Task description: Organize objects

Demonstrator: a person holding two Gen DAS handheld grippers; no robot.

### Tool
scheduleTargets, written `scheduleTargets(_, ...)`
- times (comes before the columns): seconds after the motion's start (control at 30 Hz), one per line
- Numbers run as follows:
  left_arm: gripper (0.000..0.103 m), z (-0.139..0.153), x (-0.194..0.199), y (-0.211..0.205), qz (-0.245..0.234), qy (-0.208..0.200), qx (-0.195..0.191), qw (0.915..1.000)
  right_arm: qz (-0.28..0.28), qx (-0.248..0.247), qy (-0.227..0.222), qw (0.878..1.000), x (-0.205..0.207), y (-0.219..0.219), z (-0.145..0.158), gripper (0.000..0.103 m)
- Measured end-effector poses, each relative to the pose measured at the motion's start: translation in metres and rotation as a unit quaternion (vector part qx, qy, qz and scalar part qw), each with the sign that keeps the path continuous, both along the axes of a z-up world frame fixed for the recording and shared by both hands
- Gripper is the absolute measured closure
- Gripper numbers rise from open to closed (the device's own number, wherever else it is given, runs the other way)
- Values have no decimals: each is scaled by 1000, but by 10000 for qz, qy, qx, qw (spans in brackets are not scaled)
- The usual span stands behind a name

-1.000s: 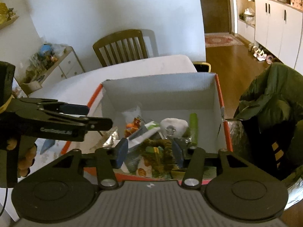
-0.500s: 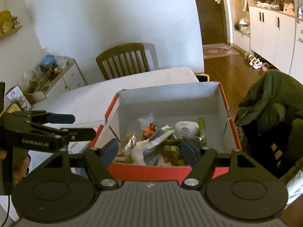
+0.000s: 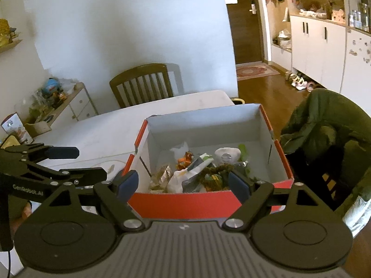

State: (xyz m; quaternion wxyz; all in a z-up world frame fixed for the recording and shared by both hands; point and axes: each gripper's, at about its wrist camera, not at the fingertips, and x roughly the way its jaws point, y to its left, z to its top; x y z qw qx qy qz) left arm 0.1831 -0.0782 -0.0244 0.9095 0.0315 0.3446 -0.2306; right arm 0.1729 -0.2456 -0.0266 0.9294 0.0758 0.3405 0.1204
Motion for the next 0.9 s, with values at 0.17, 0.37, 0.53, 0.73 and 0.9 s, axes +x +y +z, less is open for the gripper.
scheduleTargets(0.17,0,7,-12,4,37,-210,-20,9998,-146,17,-213,9997,-15,3,5,14)
scheduleTargets(0.37,0,14,-22,10,33,-387,-166,9991,-248,49,-399,9989,-31,6,10,12)
scheduleTargets(0.53,0,17,-31,12,22,-421,-239,9988,-312,29,-810,9962,-50,10,19,6)
scheduleTargets(0.73,0,22,-43,14,-42,-457,-318,9984,-338,-10,-926,9951,-65,15,22,3)
scheduleTargets(0.9,0,26,-50,14,-104,-575,-329,9978,-469,181,-1024,9935,-75,12,25,0)
